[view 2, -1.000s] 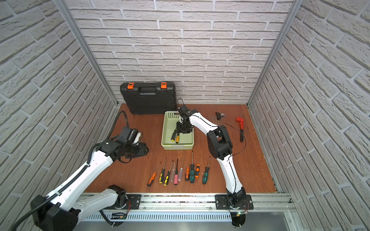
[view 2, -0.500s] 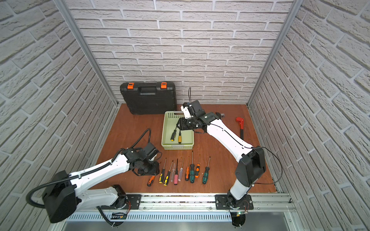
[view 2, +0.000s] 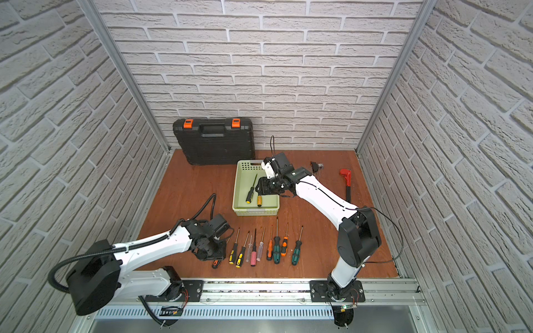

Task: Put the screwdriver in the bin
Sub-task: Pick up the screwdriver from the bottom-center of the table.

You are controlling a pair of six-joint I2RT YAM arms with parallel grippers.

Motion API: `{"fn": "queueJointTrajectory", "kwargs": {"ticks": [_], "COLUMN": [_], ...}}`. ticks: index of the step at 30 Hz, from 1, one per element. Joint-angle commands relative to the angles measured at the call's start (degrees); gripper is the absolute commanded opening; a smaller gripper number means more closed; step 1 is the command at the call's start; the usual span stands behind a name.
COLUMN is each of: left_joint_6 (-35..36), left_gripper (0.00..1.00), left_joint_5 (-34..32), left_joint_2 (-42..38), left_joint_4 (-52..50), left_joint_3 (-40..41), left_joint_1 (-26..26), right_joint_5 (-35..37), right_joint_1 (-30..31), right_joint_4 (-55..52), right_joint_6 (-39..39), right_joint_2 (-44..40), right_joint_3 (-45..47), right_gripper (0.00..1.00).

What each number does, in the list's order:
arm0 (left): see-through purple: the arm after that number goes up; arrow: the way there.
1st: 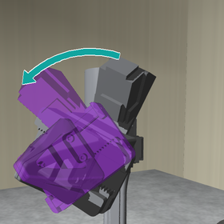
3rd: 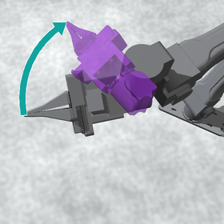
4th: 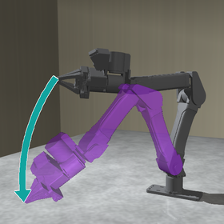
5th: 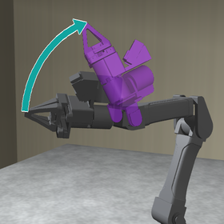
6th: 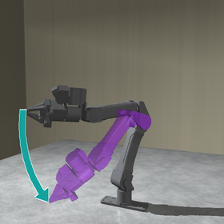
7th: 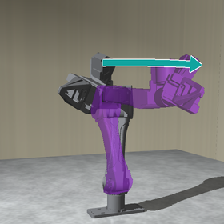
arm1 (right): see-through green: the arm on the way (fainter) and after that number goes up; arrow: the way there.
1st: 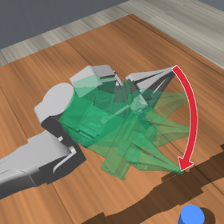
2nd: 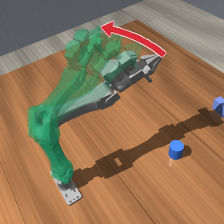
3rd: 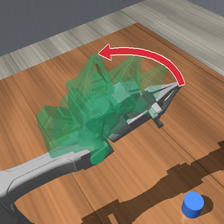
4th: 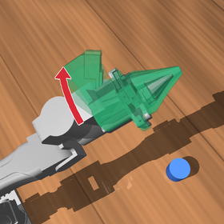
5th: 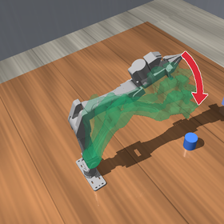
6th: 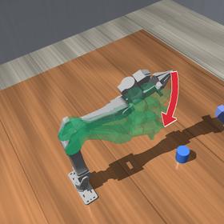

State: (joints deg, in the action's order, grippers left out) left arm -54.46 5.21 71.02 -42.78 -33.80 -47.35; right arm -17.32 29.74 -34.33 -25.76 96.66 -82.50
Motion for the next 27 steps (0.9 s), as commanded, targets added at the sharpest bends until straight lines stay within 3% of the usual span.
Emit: {"fn": "queueJointTrajectory", "kwargs": {"ticks": [1,5,12,15,17,21,27], "left_joint_6": [-1.8,-1.9,-3.2,-3.4,-3.5,-2.6,7.6], "left_gripper": [0.49,0.42,0.19,0.14,0.10,0.09,0.11], "left_joint_5": [-0.6,-0.5,-0.4,-1.6,-3.4,-5.5,-2.4], "left_joint_2": [-1.3,-0.3,-0.2,-1.4,-2.5,-5.3,-2.3], "left_joint_4": [1.2,1.6,2.7,-0.1,-3.9,-11.7,-16.0], "left_joint_3": [1.5,1.7,2.7,0.2,-2.9,-11.8,-30.8], "left_joint_1": [-0.4,-0.5,-0.9,-0.9,-0.8,0.5,8.8], "right_joint_5": [-1.4,-1.6,-1.4,-1.5,-1.8,-1.8,1.1], "right_joint_1": [0.0,-0.1,-0.2,-0.4,-0.4,-0.6,-1.8], "right_joint_4": [3.3,3.4,3.0,3.0,3.0,2.1,3.2], "right_joint_6": [-1.5,-1.4,-1.1,-1.1,-1.1,-0.4,-0.2], "right_joint_2": [-0.9,-0.6,-0.7,-0.8,-0.8,-1.1,-3.4], "right_joint_3": [1.2,1.2,1.0,1.0,0.7,-0.6,2.2], "right_gripper": [0.44,0.44,0.43,0.43,0.42,0.41,0.40]}}
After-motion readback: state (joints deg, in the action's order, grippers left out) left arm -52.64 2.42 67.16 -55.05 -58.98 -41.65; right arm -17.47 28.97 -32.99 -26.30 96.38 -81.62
